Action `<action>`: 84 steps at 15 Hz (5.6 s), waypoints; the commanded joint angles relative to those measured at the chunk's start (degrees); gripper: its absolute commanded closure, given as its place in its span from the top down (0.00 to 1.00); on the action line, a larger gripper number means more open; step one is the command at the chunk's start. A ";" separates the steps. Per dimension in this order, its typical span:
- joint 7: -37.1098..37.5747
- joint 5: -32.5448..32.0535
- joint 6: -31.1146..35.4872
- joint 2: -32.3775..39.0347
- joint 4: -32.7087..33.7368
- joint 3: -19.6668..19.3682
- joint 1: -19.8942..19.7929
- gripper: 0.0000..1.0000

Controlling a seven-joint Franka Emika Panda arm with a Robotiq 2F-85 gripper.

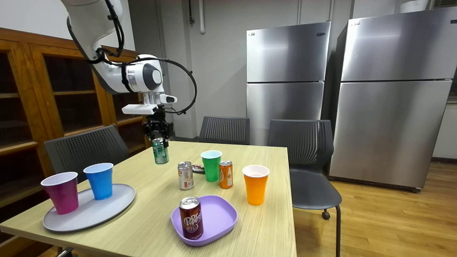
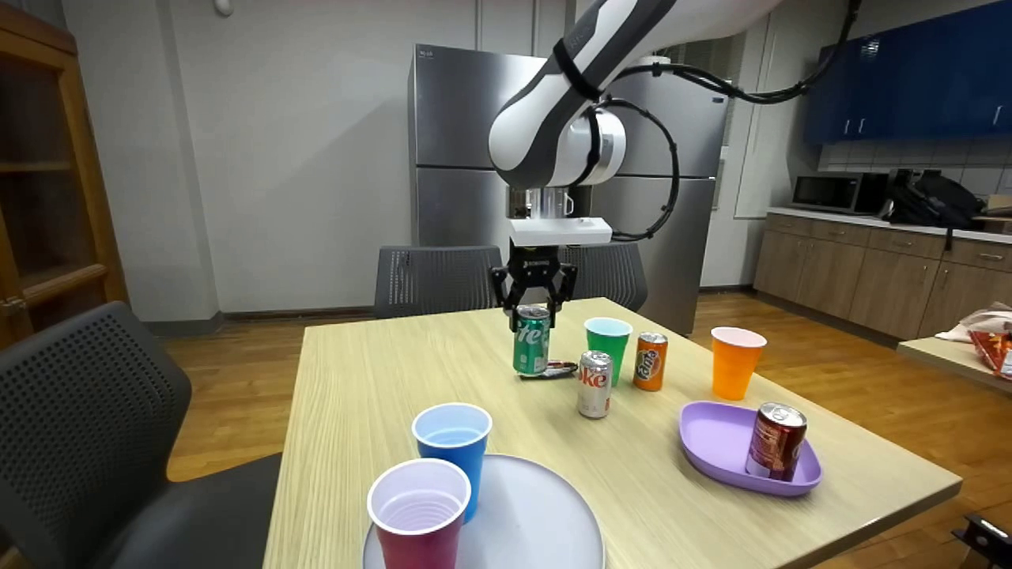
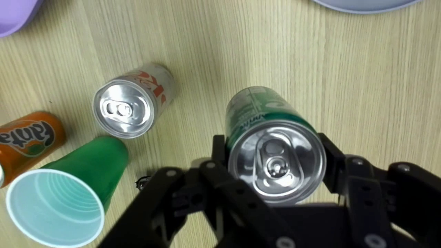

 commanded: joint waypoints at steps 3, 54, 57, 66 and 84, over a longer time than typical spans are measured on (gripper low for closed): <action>-3.68 0.52 0.12 -9.26 -11.15 1.48 -1.62 0.38; 5.26 -8.33 15.16 -10.20 -32.13 -14.00 -12.78 0.38; 5.97 -7.70 16.16 -9.04 -32.03 -14.46 -12.47 0.38; 5.40 -7.27 15.70 -10.44 -31.54 -14.77 -12.48 1.00; -4.07 -1.31 13.70 -4.36 -15.60 -11.31 -16.98 1.00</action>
